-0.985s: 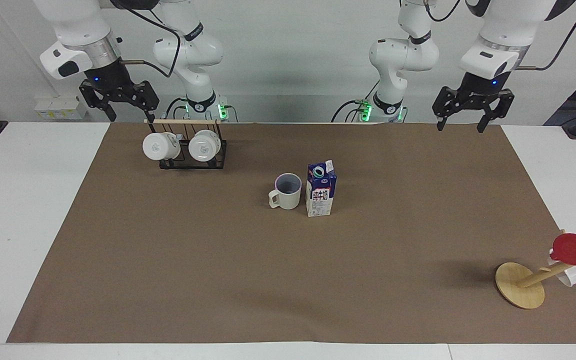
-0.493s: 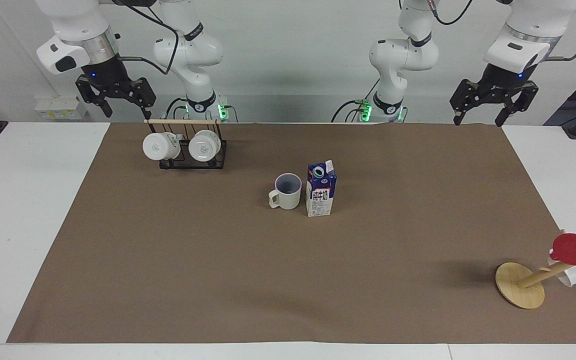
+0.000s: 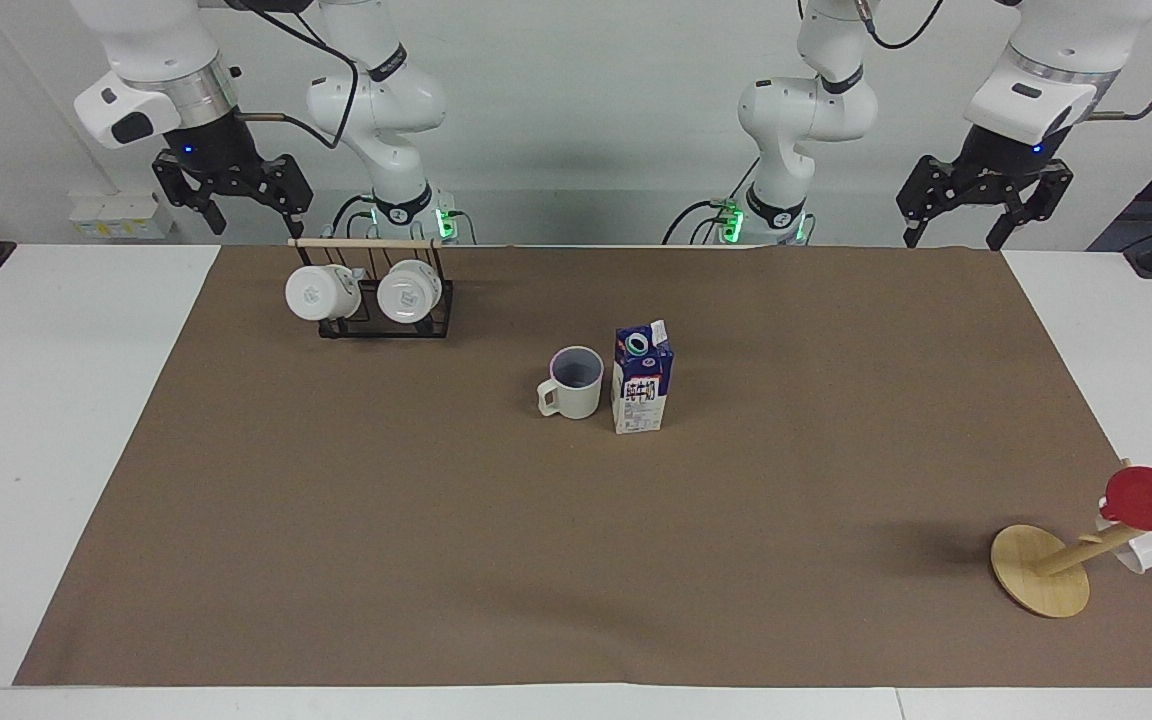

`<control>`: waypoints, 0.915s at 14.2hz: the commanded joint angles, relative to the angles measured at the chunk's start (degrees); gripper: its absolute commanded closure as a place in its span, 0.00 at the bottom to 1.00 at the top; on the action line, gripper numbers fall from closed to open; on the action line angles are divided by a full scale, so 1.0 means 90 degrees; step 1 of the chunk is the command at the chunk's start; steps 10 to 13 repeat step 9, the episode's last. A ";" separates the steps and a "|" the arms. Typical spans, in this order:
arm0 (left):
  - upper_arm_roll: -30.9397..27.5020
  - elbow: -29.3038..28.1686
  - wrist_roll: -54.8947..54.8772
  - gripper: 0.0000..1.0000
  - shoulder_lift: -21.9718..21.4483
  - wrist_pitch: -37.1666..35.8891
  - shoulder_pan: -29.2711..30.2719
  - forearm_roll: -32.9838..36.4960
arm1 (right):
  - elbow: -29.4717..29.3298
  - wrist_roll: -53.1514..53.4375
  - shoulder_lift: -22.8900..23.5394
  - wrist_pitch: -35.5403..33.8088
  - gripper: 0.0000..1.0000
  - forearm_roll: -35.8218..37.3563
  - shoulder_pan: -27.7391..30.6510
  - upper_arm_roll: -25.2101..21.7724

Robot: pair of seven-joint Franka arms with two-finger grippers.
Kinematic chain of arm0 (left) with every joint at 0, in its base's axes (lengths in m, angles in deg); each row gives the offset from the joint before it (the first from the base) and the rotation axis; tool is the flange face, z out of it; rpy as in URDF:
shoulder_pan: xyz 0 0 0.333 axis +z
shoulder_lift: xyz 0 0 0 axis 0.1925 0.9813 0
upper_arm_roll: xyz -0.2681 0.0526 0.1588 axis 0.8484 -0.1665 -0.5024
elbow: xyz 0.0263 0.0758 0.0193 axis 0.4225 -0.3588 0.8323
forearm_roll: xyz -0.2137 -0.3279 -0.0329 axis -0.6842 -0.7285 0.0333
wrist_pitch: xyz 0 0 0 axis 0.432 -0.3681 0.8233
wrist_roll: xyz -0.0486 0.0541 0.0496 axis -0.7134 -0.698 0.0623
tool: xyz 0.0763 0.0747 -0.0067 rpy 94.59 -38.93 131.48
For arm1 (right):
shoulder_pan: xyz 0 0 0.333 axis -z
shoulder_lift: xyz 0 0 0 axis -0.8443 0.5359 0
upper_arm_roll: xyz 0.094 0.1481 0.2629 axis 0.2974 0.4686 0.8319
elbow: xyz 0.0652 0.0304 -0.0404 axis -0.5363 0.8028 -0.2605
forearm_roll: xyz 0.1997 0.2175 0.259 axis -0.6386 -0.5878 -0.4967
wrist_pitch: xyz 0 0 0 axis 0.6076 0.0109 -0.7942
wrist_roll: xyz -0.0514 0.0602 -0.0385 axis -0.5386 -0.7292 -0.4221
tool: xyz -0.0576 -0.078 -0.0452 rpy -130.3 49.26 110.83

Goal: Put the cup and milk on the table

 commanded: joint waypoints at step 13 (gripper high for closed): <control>0.0032 0.0011 -0.0103 0.00 -0.0058 -0.0143 0.0135 -0.0016 | 0.0134 -0.0098 -0.0141 -0.0034 0.00 -0.0073 0.0021 -0.0018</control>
